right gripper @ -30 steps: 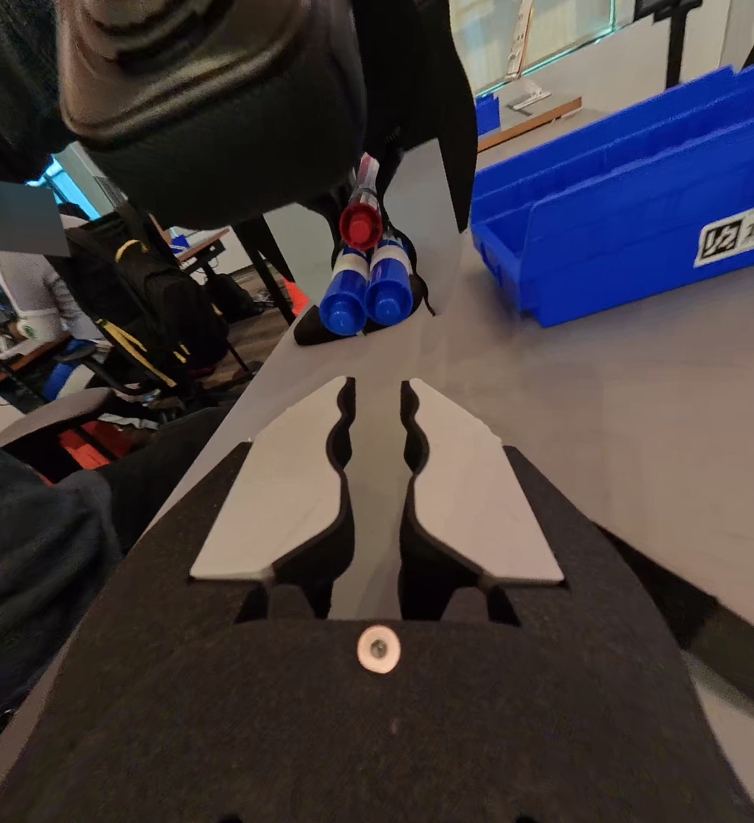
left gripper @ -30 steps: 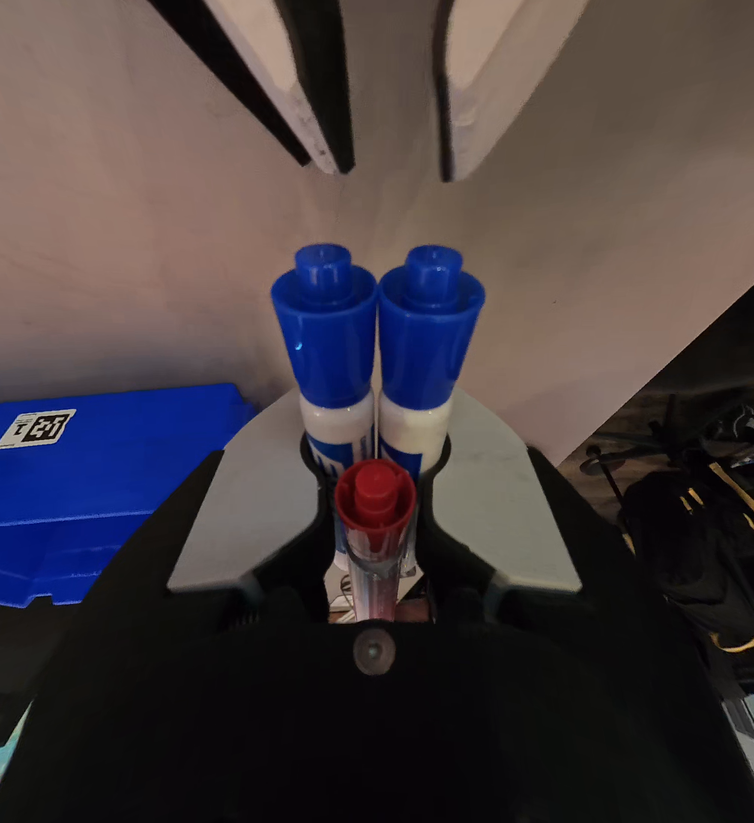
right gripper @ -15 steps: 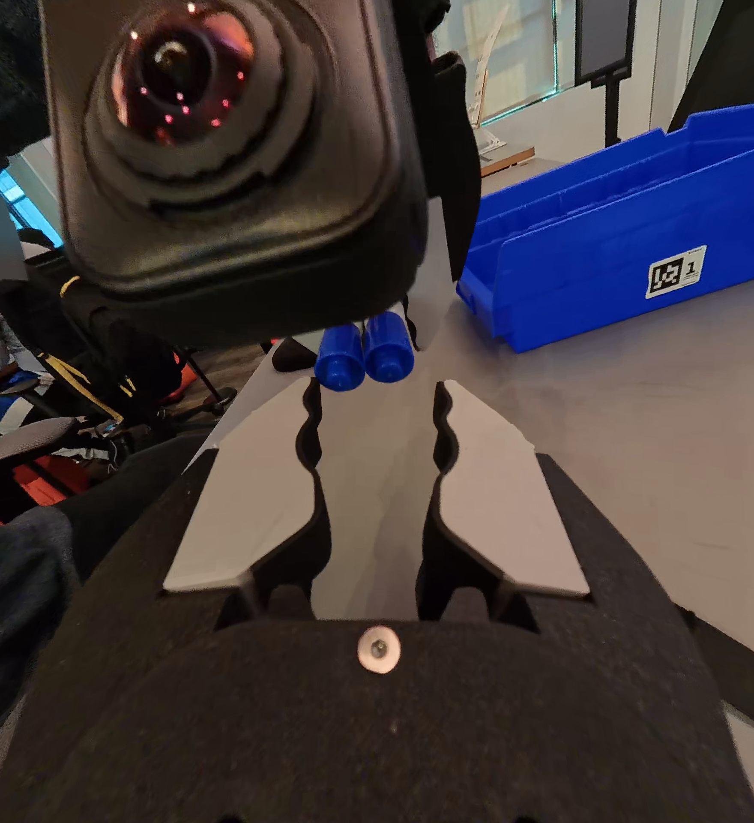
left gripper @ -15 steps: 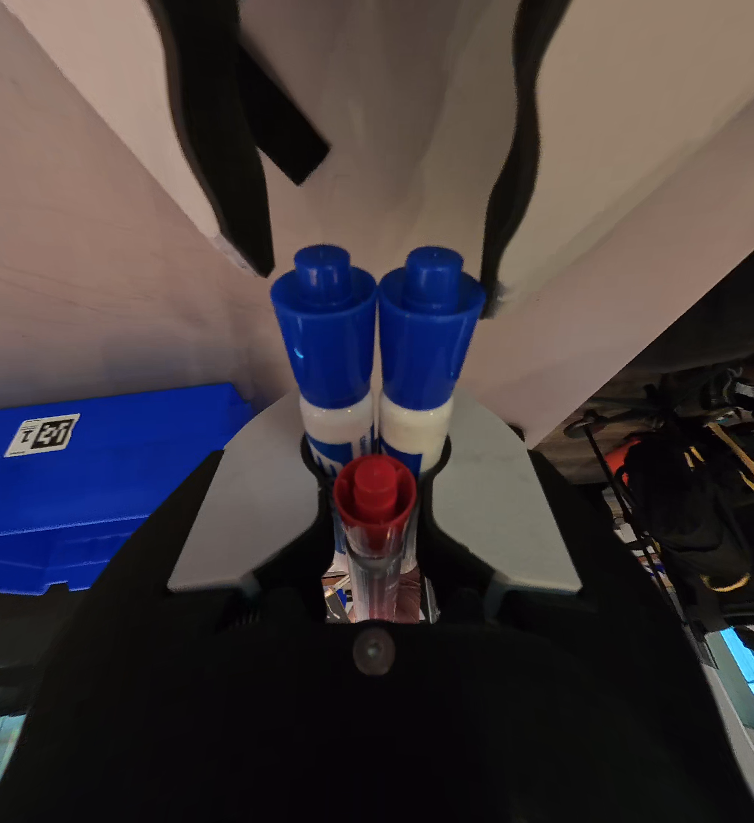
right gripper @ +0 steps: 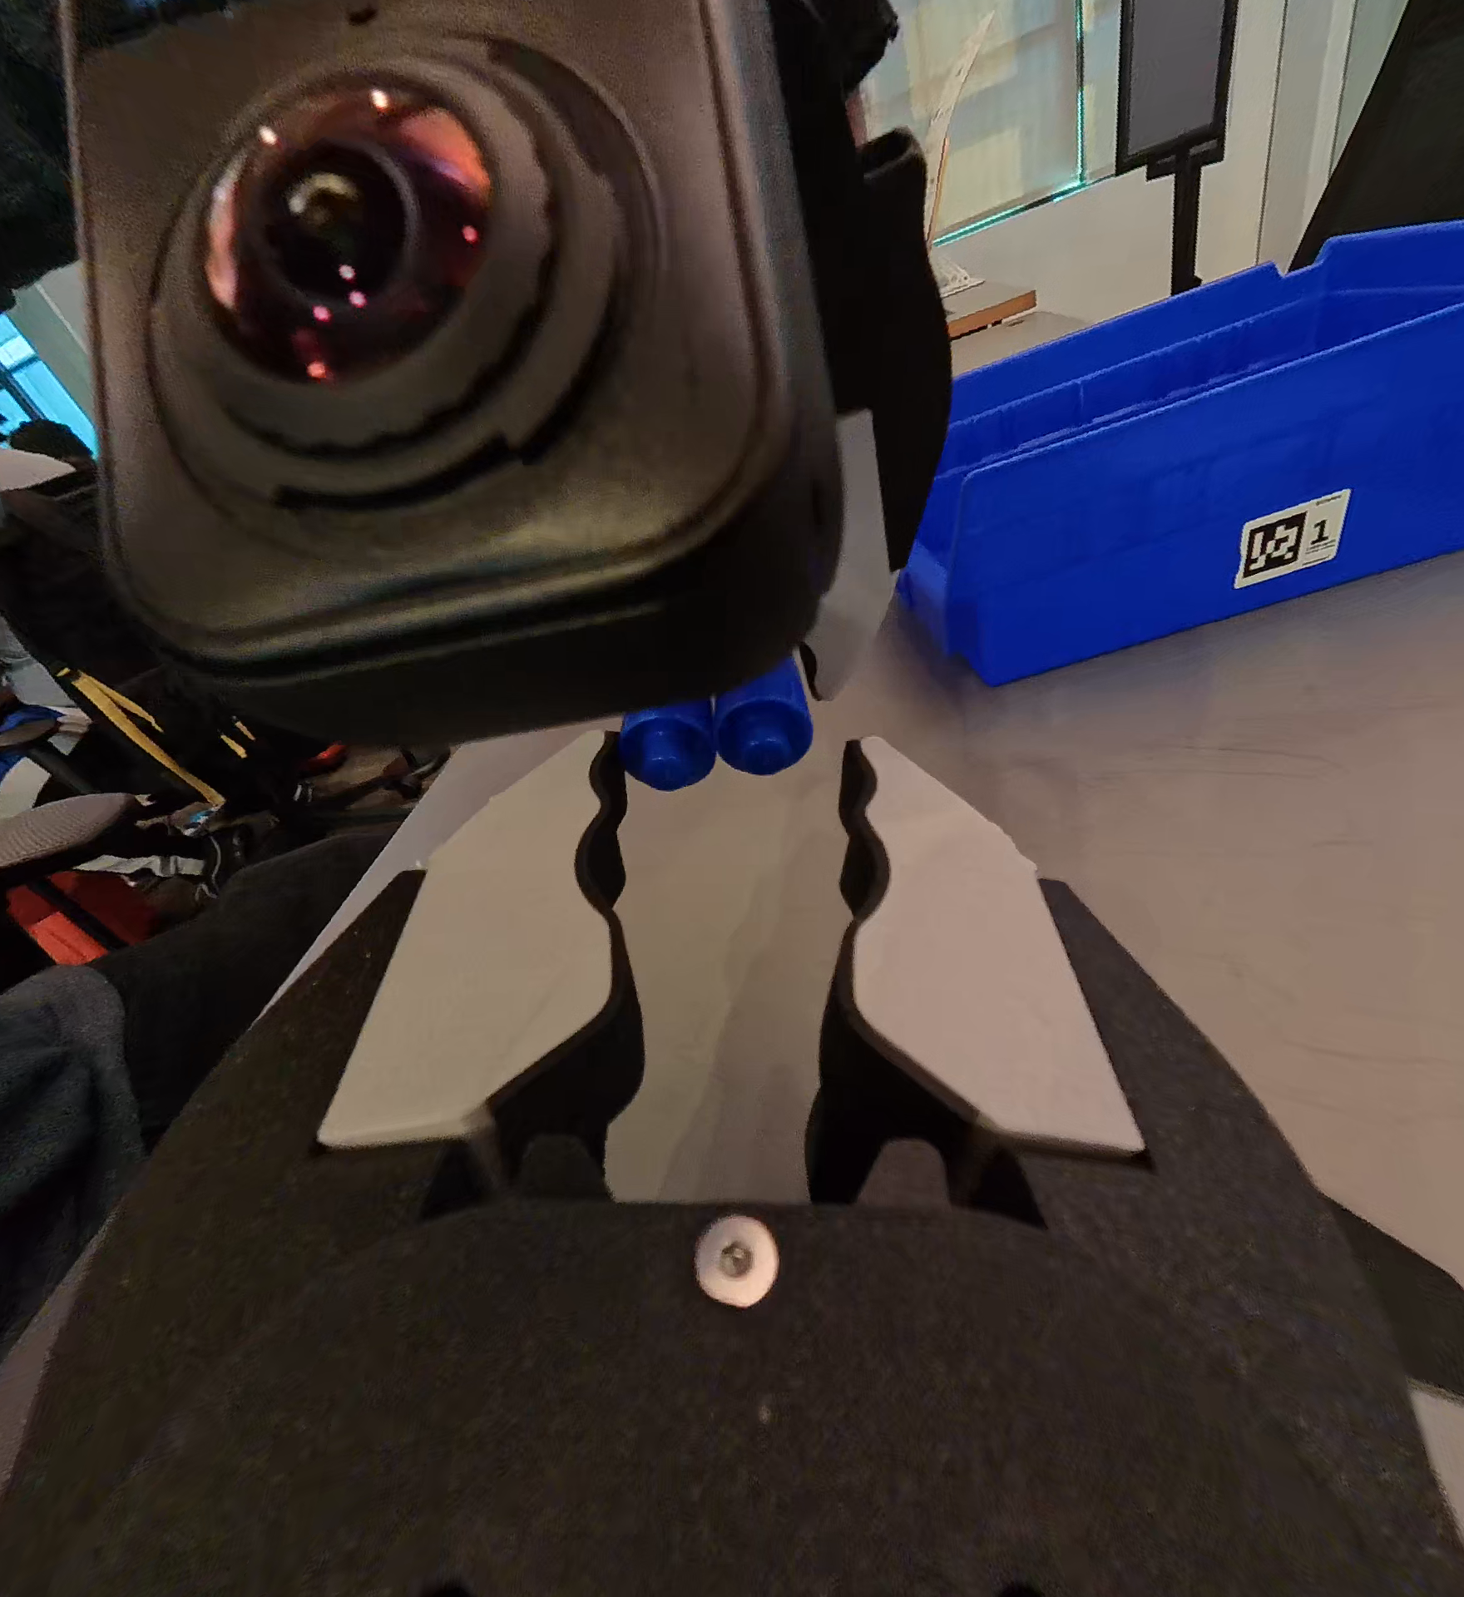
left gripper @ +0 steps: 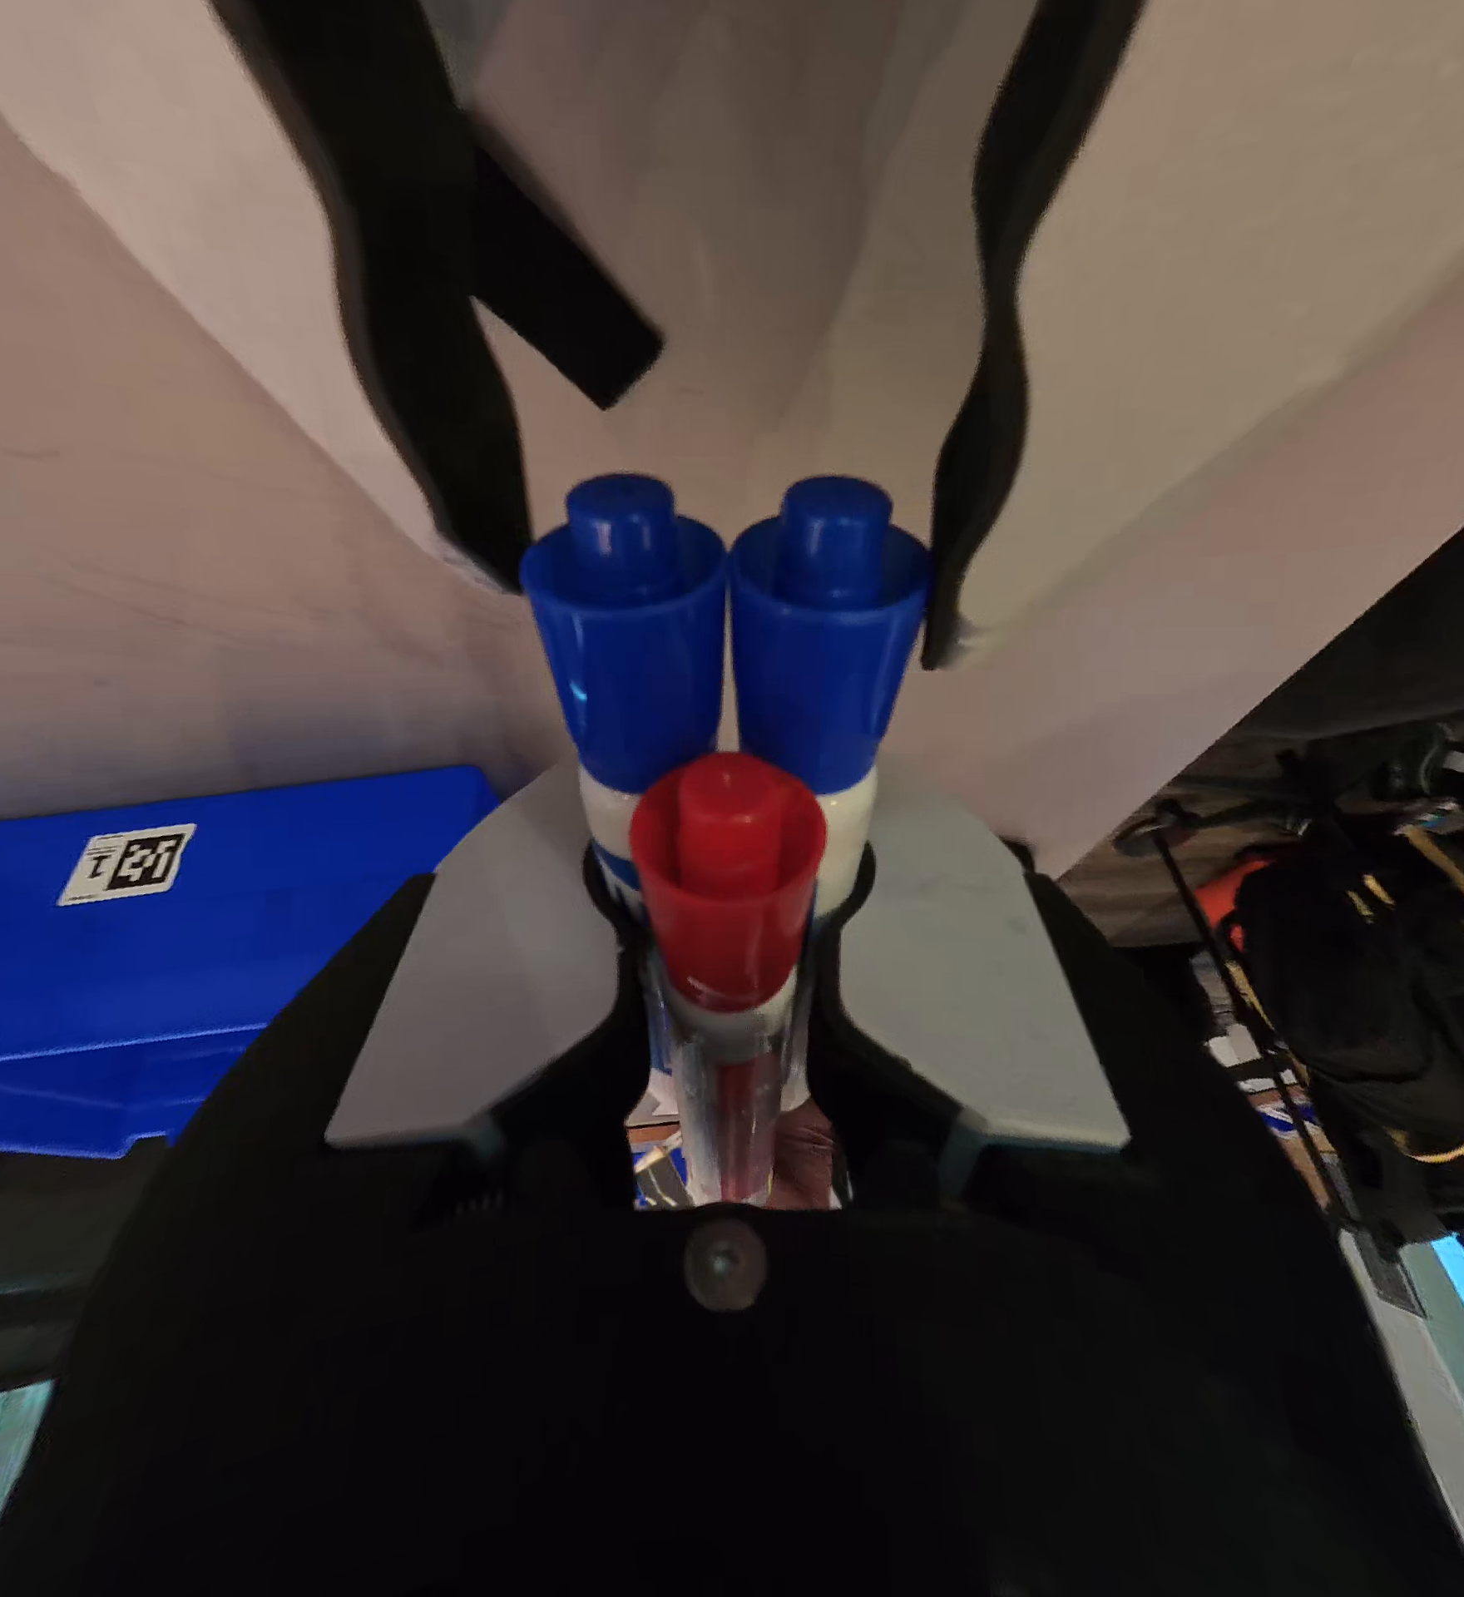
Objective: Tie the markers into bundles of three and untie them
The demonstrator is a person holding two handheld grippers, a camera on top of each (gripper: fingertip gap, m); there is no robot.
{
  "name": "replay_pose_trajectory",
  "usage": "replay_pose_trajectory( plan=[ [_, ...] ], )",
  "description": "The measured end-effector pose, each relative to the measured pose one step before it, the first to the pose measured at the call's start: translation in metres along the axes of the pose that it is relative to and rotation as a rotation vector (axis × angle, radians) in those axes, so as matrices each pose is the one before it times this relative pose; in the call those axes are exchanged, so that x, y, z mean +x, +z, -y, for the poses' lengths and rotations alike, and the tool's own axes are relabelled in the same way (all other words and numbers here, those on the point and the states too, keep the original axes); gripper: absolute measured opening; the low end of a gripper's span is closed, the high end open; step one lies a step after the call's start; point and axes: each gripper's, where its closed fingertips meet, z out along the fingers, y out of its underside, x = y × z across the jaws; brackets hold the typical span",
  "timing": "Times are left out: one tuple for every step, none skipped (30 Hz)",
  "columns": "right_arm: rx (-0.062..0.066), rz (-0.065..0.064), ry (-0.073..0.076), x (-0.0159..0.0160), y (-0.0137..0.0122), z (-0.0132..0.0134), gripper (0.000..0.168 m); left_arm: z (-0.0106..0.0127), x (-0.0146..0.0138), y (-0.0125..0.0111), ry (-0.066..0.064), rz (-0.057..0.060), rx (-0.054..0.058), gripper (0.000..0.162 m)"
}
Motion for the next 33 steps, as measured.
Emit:
replay_pose_trajectory(
  plan=[
    [0.0004, -0.0091, -0.0091, 0.00067, -0.00036, 0.00061, 0.048, -0.00086, 0.00002, 0.0005, -0.0109, -0.0051, -0.0029, 0.042],
    [0.0033, 0.004, 0.0012, -0.00043, -0.00028, 0.00076, 0.048, -0.00238, -0.00203, 0.0011, -0.0032, 0.0066, -0.0105, 0.042],
    [0.0089, 0.0108, 0.0087, -0.00069, -0.00038, 0.00111, 0.051, -0.00145, -0.00012, 0.00144, -0.0022, -0.0095, 0.0003, 0.042],
    [0.0053, -0.0033, 0.007, 0.00131, -0.00072, 0.00035, 0.052, 0.00028, -0.00118, 0.00073, -0.0067, -0.0015, 0.0116, 0.042],
    [-0.0042, -0.0106, -0.002, 0.00223, -0.00083, -0.00054, 0.053, -0.00034, -0.0012, 0.00048, -0.0079, 0.0024, 0.0055, 0.042],
    [0.0022, -0.001, -0.0103, 0.00039, -0.00115, 0.00081, 0.053, -0.00228, 0.00132, 0.00109, 0.0013, -0.0069, -0.0118, 0.042],
    [0.0173, 0.0042, -0.0083, -0.00046, -0.0015, 0.00324, 0.052, -0.00167, -0.0006, 0.00119, 0.004, 0.0089, -0.011, 0.042],
    [0.0209, -0.0019, -0.0039, -0.00003, -0.00137, 0.00416, 0.051, -0.00038, 0.00013, 0.00099, -0.0057, 0.0002, -0.0046, 0.042],
    [0.0196, -0.0046, -0.0102, -0.00039, -0.0008, 0.00423, 0.052, -0.00033, 0.00194, 0.00096, -0.0042, -0.0128, -0.0056, 0.042],
    [0.019, -0.002, -0.019, -0.00145, -0.00021, 0.00393, 0.05, 0.00031, -0.0004, 0.00033, 0.001, 0.0065, -0.006, 0.042],
    [0.0126, -0.003, -0.0186, -0.00144, 0.00077, 0.00279, 0.047, 0.00225, -0.00128, -0.0005, -0.0017, 0.0107, 0.0039, 0.042],
    [0.0032, -0.0021, -0.0118, -0.00114, 0.00175, 0.00124, 0.046, 0.0029, 0.00197, -0.00067, 0.0017, -0.0119, 0.0087, 0.042],
    [-0.0048, 0.0033, -0.0061, -0.00163, 0.00247, 0.00009, 0.045, 0.00257, 0.00083, -0.00047, 0.005, -0.0029, 0.0043, 0.042],
    [-0.0063, -0.004, -0.0089, -0.00075, 0.00265, -0.00035, 0.043, 0.00229, -0.00145, -0.00055, 0.0014, 0.0126, -0.0002, 0.042],
    [-0.0117, -0.0092, -0.0142, -0.00032, 0.00242, -0.00135, 0.037, 0.00232, 0.0003, -0.00053, 0.0004, -0.0004, 0.0, 0.042],
    [-0.0136, -0.0034, -0.0164, -0.00092, 0.00185, -0.00161, 0.104, 0.00243, 0.0017, -0.00038, 0.0061, -0.0082, 0.0034, 0.042],
    [0.0032, -0.0066, -0.0178, -0.00063, -0.00011, 0.00064, 0.087, 0.00262, -0.00098, -0.00048, 0.0059, 0.0112, 0.005, 0.042],
    [0.0066, -0.006, -0.0119, 0.00021, -0.00147, 0.00136, 0.07, 0.0012, -0.0014, -0.00075, -0.0028, 0.0101, 0.0006, 0.043],
    [-0.0066, 0.0022, 0.0007, 0.00046, -0.00182, -0.00011, 0.053, 0.00082, 0.0003, -0.00106, 0.004, -0.0012, 0.0063, 0.042],
    [-0.0006, 0.0025, 0.0056, 0.00122, -0.00241, 0.00097, 0.036, 0.00213, -0.00216, -0.00164, 0.0093, 0.0197, 0.0189, 0.042],
    [0.0108, 0.0011, 0.0044, 0.00141, -0.00304, 0.00255, 0.018, 0.00117, 0.0005, -0.00154, -0.0079, -0.0044, 0.0147, 0.042],
    [0.0021, 0.0, 0.0018, 0.00154, -0.00277, 0.00142, 0.018, -0.00077, 0.00077, -0.00078, -0.0047, -0.006, 0.0054, 0.042],
    [-0.004, -0.0036, -0.0058, 0.00139, -0.0026, 0.00043, 0.019, -0.0018, -0.00121, -0.00048, -0.0015, 0.0067, -0.0008, 0.042],
    [-0.0011, 0.0001, -0.0063, 0.0006, -0.00198, 0.00043, 0.019, -0.00098, -0.0013, -0.00019, -0.0023, 0.0056, 0.0053, 0.042],
    [-0.0007, 0.0083, 0.0025, -0.00038, -0.0011, -0.00004, 0.019, -0.00055, 0.00121, 0.00038, -0.0023, -0.0101, 0.0076, 0.042],
    [-0.0002, 0.0049, 0.0045, 0.00019, -0.00071, -0.00043, 0.019, -0.00092, 0.00015, 0.00083, 0.0008, -0.0002, 0.0027, 0.042],
    [-0.0019, 0.005, 0.003, 0.00007, -0.00067, -0.00099, 0.019, -0.00214, -0.00108, 0.00114, -0.0079, 0.0071, -0.0076, 0.042],
    [-0.0044, 0.0143, -0.0006, -0.00156, -0.00027, -0.00134, 0.019, -0.00117, 0.00114, 0.00123, -0.0028, -0.0056, -0.001, 0.042],
    [0.0053, -0.0025, -0.009, -0.00056, -0.00064, 0.00045, 0.019, 0.00106, 0.00039, 0.00049, 0.0065, 0.006, 0.0116, 0.042],
    [0.0182, -0.0156, -0.0042, 0.00072, -0.0007, 0.00307, 0.019, 0.00236, -0.00039, -0.00044, 0.0049, 0.0162, 0.0188, 0.042],
    [0.0008, 0.0121, 0.0094, -0.00204, 0.00081, 0.00143, 0.024, 0.00057, 0.00373, 0.00001, -0.0055, -0.0156, 0.004, 0.042],
    [-0.018, 0.0196, 0.0028, -0.00266, 0.00144, -0.0014, 0.025, -0.00011, 0.00159, 0.00041, 0.0069, 0.0002, 0.0, 0.043],
    [-0.0076, -0.0044, -0.0128, -0.00026, 0.0006, -0.00109, 0.027, 0.00125, -0.00045, 0.00027, 0.0031, 0.0104, 0.0091, 0.044]
  ],
)
